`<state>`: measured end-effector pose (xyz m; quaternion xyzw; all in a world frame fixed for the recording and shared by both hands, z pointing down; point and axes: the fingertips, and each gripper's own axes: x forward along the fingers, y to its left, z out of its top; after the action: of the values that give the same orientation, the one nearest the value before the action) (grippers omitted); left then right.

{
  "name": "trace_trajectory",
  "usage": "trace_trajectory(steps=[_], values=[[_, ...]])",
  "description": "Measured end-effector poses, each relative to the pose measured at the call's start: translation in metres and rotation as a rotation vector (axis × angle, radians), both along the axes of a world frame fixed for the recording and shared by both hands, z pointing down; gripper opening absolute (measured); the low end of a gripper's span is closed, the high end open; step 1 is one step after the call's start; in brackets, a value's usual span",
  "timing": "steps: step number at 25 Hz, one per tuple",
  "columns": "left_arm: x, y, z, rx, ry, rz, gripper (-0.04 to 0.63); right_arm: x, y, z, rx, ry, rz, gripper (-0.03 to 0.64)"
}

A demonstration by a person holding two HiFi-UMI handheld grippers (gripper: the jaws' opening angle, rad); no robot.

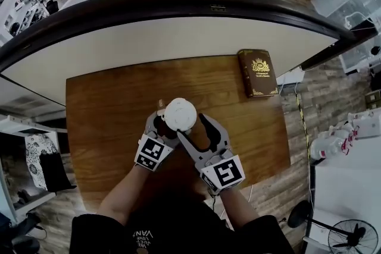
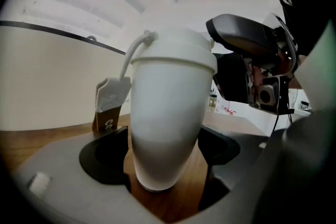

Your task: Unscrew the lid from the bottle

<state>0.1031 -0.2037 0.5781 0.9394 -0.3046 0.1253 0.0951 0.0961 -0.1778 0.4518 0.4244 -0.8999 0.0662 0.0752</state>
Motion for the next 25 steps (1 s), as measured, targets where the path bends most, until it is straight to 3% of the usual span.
trace_trajectory(steps=[9, 25], values=[[0.004, -0.002, 0.001, 0.026, -0.009, 0.049, 0.390, 0.002, -0.003, 0.006, 0.008, 0.034, -0.146, 0.258], [0.002, -0.001, 0.001, 0.059, 0.004, 0.063, 0.379, 0.008, -0.013, 0.009, -0.051, 0.011, -0.805, 0.253]])
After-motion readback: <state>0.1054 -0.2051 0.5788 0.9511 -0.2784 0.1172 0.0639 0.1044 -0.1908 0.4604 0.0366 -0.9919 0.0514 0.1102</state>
